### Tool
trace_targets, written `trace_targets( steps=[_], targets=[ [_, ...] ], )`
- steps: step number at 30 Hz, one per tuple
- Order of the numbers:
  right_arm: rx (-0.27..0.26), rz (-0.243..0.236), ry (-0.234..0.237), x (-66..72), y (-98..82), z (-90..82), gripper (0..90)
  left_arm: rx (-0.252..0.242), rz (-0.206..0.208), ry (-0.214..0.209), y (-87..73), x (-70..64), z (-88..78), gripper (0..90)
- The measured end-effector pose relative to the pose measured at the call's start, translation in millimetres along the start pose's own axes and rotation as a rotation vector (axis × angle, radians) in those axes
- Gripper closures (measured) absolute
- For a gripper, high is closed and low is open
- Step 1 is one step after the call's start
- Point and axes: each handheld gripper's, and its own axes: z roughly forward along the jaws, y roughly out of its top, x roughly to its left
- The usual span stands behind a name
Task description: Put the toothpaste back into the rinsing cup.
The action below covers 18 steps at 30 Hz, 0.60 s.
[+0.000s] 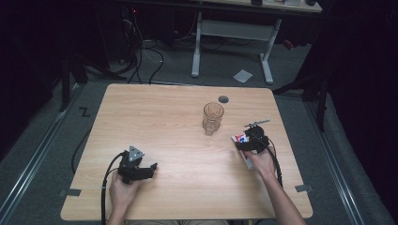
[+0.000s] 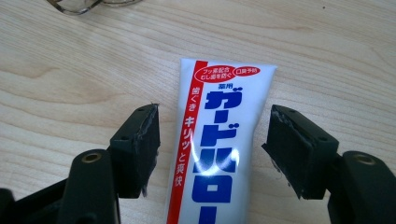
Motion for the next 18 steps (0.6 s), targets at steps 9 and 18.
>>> trace_targets(
  steps=[9, 18],
  targets=[
    [0.058, 0.008, -0.01, -0.5, -0.1, 12.8, 34.4, -0.001, 0.0, 0.001, 0.0, 0.0, 0.0, 21.9],
    [0.097, 0.01, -0.015, -0.9, 0.3, 18.4, 39.3, -0.001, 0.0, 0.002, 0.0, 0.1, 0.0, 21.9]
  ],
)
